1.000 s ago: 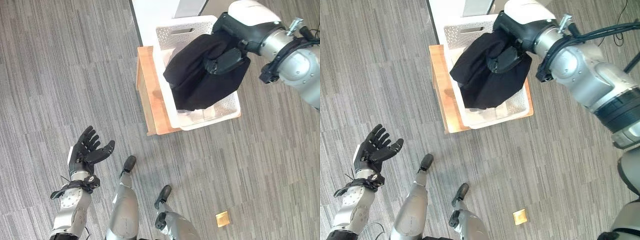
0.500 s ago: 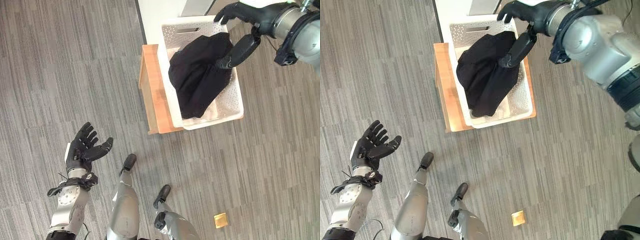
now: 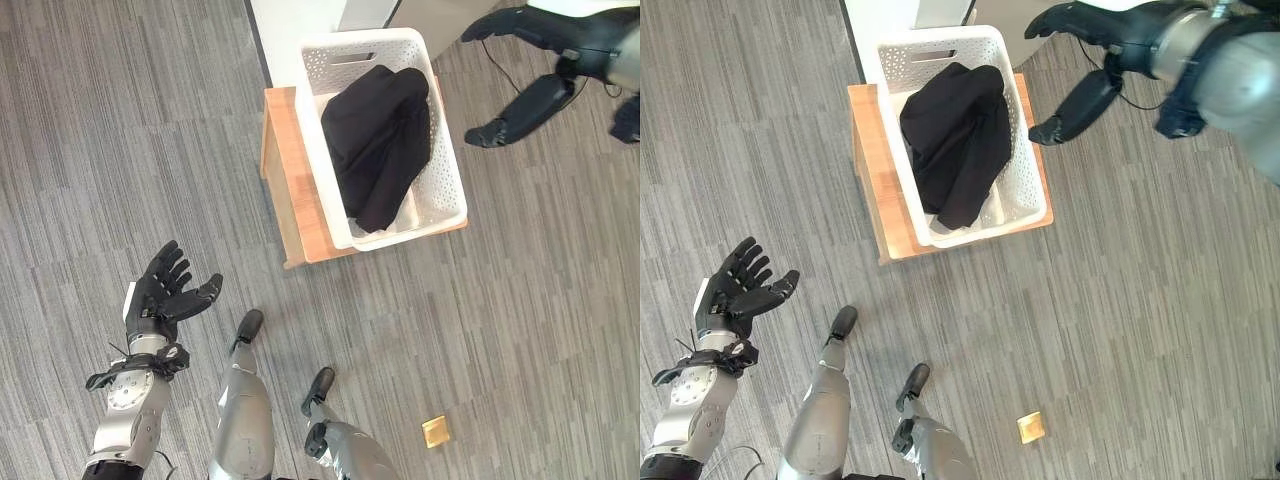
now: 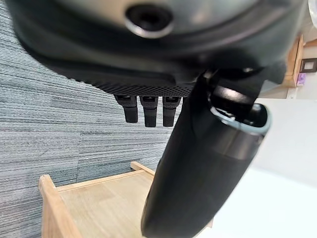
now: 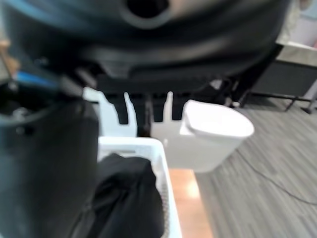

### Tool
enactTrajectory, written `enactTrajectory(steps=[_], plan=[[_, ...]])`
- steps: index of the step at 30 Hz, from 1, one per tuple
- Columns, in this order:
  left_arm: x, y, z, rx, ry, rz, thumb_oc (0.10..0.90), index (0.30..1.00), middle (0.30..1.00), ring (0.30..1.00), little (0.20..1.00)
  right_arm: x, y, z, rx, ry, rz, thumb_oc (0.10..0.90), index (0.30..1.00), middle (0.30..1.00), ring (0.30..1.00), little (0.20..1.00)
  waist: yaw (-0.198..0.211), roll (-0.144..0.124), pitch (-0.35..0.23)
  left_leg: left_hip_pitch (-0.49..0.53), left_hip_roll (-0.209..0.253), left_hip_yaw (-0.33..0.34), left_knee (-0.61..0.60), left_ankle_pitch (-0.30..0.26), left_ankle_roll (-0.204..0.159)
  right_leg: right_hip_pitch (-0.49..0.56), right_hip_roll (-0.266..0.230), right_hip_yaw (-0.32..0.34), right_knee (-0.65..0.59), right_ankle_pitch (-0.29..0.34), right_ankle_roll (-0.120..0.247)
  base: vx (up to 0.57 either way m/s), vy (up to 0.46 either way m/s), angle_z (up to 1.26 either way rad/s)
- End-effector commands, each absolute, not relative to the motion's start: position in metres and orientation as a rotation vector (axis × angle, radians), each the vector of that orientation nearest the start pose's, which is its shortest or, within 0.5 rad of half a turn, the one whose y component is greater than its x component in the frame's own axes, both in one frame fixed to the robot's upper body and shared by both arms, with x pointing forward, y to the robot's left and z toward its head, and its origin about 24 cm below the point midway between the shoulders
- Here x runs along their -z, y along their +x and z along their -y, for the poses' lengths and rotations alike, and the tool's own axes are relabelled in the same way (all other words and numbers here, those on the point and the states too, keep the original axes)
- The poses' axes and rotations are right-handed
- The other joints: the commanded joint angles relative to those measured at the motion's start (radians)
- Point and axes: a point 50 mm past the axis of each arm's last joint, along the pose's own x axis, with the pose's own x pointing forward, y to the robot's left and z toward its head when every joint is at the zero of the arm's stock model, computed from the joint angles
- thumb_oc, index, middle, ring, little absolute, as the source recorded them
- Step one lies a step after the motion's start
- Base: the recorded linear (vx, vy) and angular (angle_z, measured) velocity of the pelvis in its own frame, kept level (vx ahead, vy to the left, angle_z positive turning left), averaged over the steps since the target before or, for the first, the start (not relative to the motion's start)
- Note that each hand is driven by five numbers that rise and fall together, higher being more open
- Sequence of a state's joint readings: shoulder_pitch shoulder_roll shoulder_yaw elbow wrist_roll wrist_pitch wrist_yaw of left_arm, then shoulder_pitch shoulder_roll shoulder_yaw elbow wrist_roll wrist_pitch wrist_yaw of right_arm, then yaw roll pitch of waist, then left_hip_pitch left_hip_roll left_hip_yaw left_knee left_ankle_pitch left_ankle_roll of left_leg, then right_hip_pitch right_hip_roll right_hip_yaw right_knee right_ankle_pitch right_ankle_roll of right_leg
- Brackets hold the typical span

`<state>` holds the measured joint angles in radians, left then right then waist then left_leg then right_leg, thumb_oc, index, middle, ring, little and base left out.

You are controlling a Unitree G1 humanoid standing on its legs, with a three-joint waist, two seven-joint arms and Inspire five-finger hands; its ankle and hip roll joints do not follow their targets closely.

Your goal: Pick up bed clothes into laundry basket.

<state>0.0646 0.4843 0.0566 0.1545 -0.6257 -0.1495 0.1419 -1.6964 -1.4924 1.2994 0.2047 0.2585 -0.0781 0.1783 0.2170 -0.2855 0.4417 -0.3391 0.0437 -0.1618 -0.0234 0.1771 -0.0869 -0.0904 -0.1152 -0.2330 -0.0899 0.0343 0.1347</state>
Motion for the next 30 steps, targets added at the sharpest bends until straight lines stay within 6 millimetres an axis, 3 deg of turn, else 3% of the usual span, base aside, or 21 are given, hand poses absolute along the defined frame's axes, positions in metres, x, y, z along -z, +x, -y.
enactTrajectory(steps=[1,2,3,4,5,6,8,10,11,12,13,14,16,18,22,23,24,25,27,28,30], plan=[[-0.07,0.229,-0.27,-0.328,-0.186,0.201,0.8,0.9,0.9,0.9,0.9,-0.429,0.261,0.251,0.108,-1.327,0.755,0.8,0.9,0.9,0.9,0.9,-0.061,0.068,-0.094,0.089,0.011,0.064,-0.05,-0.098,-0.022,0.012,-0.089,0.026,0.061,0.03,0.089,-0.01,0.031,-0.08],[-0.068,0.227,-0.273,-0.361,-0.19,0.198,0.8,0.9,0.9,0.9,0.9,-0.42,0.262,0.25,0.112,-1.282,0.795,0.8,0.9,0.9,0.9,0.9,-0.08,0.076,-0.105,0.094,0.009,0.063,-0.049,-0.101,-0.02,0.018,-0.089,0.022,0.07,0.02,0.088,-0.02,0.004,-0.06],[-0.067,0.224,-0.279,-0.388,-0.18,0.193,0.8,0.9,0.9,0.9,0.9,-0.393,0.263,0.255,0.115,-1.182,0.831,0.8,0.9,0.9,0.9,0.9,-0.099,0.059,-0.119,0.095,0.007,0.059,-0.05,-0.098,-0.015,0.016,-0.09,0.015,0.091,0.014,0.088,-0.06,0.039,-0.05],[-0.069,0.225,-0.281,-0.405,-0.174,0.195,0.8,0.9,0.9,0.9,0.9,-0.37,0.262,0.265,0.153,-1.063,0.849,0.8,0.9,0.9,0.9,0.9,-0.113,0.067,-0.119,0.087,0.0,0.053,-0.042,-0.081,-0.005,0.007,-0.092,0.021,0.114,0.021,0.086,0.02,0.003,0.03],[-0.072,0.227,-0.282,-0.383,-0.141,0.194,0.8,0.9,0.9,0.9,0.9,-0.358,0.253,0.275,0.181,-1.041,0.828,0.8,0.9,0.9,0.9,0.9,-0.089,0.039,-0.122,0.098,0.001,0.047,-0.049,-0.101,-0.01,0.019,-0.091,0.014,0.114,-0.003,0.087,0.07,0.011,0.25],[-0.069,0.237,-0.271,-0.35,-0.162,0.178,0.8,0.9,0.9,0.9,0.9,-0.299,0.24,0.29,0.221,-0.87,0.775,0.8,0.9,0.9,0.9,0.9,-0.106,0.073,-0.116,0.097,-0.015,0.029,-0.037,-0.088,0.0,0.026,-0.075,0.057,0.146,-0.041,0.077,0.16,-0.037,0.48],[-0.066,0.241,-0.262,-0.305,-0.151,0.157,0.8,0.9,0.9,0.9,0.9,-0.242,0.228,0.302,0.265,-0.701,0.642,0.8,0.9,0.9,0.9,0.9,-0.1,0.104,-0.128,0.107,-0.029,-0.002,-0.034,-0.09,0.004,0.041,-0.051,0.11,0.167,-0.099,0.058,0.1,-0.015,0.78],[-0.066,0.245,-0.257,-0.296,-0.167,0.164,0.8,0.9,0.9,0.9,0.9,-0.183,0.225,0.291,0.265,-0.456,0.527,0.8,0.9,0.9,0.9,0.9,-0.122,0.142,-0.146,0.114,-0.046,-0.043,-0.016,-0.091,0.008,0.056,-0.013,0.208,0.212,-0.157,0.038,0.04,-0.06,0.71],[-0.062,0.242,-0.259,-0.299,-0.154,0.144,0.8,0.9,0.9,0.9,0.9,-0.17,0.223,0.286,0.231,-0.438,0.485,0.8,0.9,0.9,0.9,0.9,-0.129,0.152,-0.161,0.119,-0.046,-0.048,-0.009,-0.091,0.005,0.063,-0.01,0.225,0.22,-0.173,0.032,-0.02,-0.133,1.04],[-0.06,0.241,-0.259,-0.3,-0.149,0.138,0.8,0.9,0.9,0.9,0.9,-0.14,0.218,0.273,0.22,-0.285,0.418,0.8,0.9,0.9,0.9,0.9,-0.149,0.173,-0.176,0.12,-0.065,-0.093,0.011,-0.076,0.009,0.088,0.04,0.353,0.256,-0.217,0.014,0.02,-0.083,1.04],[-0.059,0.241,-0.259,-0.3,-0.149,0.138,0.8,0.9,0.9,0.9,0.9,-0.139,0.218,0.273,0.22,-0.285,0.417,0.8,0.9,0.9,0.9,0.9,-0.151,0.17,-0.18,0.123,-0.065,-0.092,0.007,-0.084,0.009,0.089,0.039,0.35,0.256,-0.224,0.011,-0.02,-0.119,1.29],[-0.058,0.241,-0.26,-0.301,-0.146,0.138,0.8,0.9,0.9,0.9,0.9,-0.128,0.219,0.259,0.167,-0.243,0.391,0.8,0.9,0.9,0.9,0.9,-0.172,0.193,-0.194,0.113,-0.082,-0.145,0.033,-0.065,0.002,0.104,0.106,0.501,0.284,-0.267,-0.02,0.01,-0.039,1.07],[-0.058,0.24,-0.259,-0.298,-0.145,0.141,0.8,0.9,0.9,0.9,0.9,-0.123,0.219,0.25,0.138,-0.186,0.391,0.8,0.9,0.9,0.9,0.9,-0.174,0.204,-0.197,0.1,-0.095,-0.179,0.051,-0.053,-0.007,0.12,0.14,0.565,0.294,-0.286,-0.038,-0.09,-0.117,1.15],[-0.055,0.238,-0.256,-0.287,-0.144,0.136,0.8,0.9,0.9,0.9,0.9,-0.121,0.223,0.235,0.06,-0.154,0.389,0.8,0.9,0.9,0.9,0.9,-0.158,0.217,-0.199,0.086,-0.097,-0.2,0.056,-0.035,-0.019,0.142,0.159,0.575,0.274,-0.298,-0.07,-0.2,-0.244,0.85],[-0.049,0.232,-0.247,-0.285,-0.171,0.127,0.8,0.9,0.9,0.9,0.9,-0.133,0.242,0.2,-0.108,-0.151,0.444,0.8,0.9,0.9,0.9,0.9,-0.115,0.254,-0.18,0.053,-0.07,-0.236,0.044,0.023,-0.063,0.193,0.172,0.484,0.204,-0.284,-0.109,-0.28,-0.358,1.13],[-0.045,0.229,-0.247,-0.295,-0.182,0.114,0.8,0.9,0.9,0.9,0.9,-0.137,0.245,0.191,-0.154,-0.155,0.455,0.8,0.9,0.9,0.9,0.9,-0.099,0.252,-0.168,0.048,-0.07,-0.212,0.053,0.012,-0.064,0.2,0.166,0.458,0.203,-0.284,-0.112,-0.48,-0.151,1.45],[-0.036,0.225,-0.244,-0.3,-0.214,0.08,0.8,0.9,0.9,0.9,0.9,-0.14,0.246,0.182,-0.215,-0.174,0.459,0.8,0.9,0.9,0.9,0.9,-0.1,0.252,-0.159,0.053,-0.037,-0.075,0.142,-0.04,-0.027,0.181,0.15,0.398,0.199,-0.245,-0.107,-0.42,-0.159,1.06],[-0.036,0.225,-0.244,-0.3,-0.215,0.079,0.8,0.9,0.9,0.9,0.9,-0.14,0.246,0.182,-0.215,-0.175,0.458,0.8,0.9,0.9,0.9,0.9,-0.102,0.248,-0.162,0.054,-0.041,-0.073,0.145,-0.052,-0.026,0.184,0.146,0.397,0.198,-0.251,-0.108,-0.53,-0.108,1.09],[-0.028,0.216,-0.244,-0.298,-0.215,0.046,0.8,0.9,0.9,0.9,0.9,-0.127,0.242,0.18,-0.246,-0.125,0.39,0.8,0.9,0.9,0.9,0.9,-0.129,0.212,-0.182,0.136,-0.027,0.078,0.369,-0.195,-0.002,0.146,0.073,0.262,0.173,-0.198,-0.1,-0.49,-0.139,1.3],[-0.028,0.215,-0.244,-0.298,-0.215,0.045,0.8,0.9,0.9,0.9,0.9,-0.127,0.242,0.18,-0.246,-0.124,0.389,0.8,0.9,0.9,0.9,0.9,-0.132,0.213,-0.184,0.131,-0.027,0.075,0.37,-0.192,-0.003,0.144,0.074,0.259,0.171,-0.195,-0.1,-0.44,-0.127,2.07],[-0.029,0.211,-0.248,-0.296,-0.183,0.044,0.8,0.9,0.9,0.9,0.9,-0.112,0.234,0.184,-0.247,-0.073,0.319,0.8,0.9,0.9,0.9,0.9,-0.177,0.212,-0.21,0.212,0.031,0.163,0.431,-0.212,-0.002,0.125,0.05,0.172,0.155,-0.168,-0.099,-0.28,-0.067,1.74]])
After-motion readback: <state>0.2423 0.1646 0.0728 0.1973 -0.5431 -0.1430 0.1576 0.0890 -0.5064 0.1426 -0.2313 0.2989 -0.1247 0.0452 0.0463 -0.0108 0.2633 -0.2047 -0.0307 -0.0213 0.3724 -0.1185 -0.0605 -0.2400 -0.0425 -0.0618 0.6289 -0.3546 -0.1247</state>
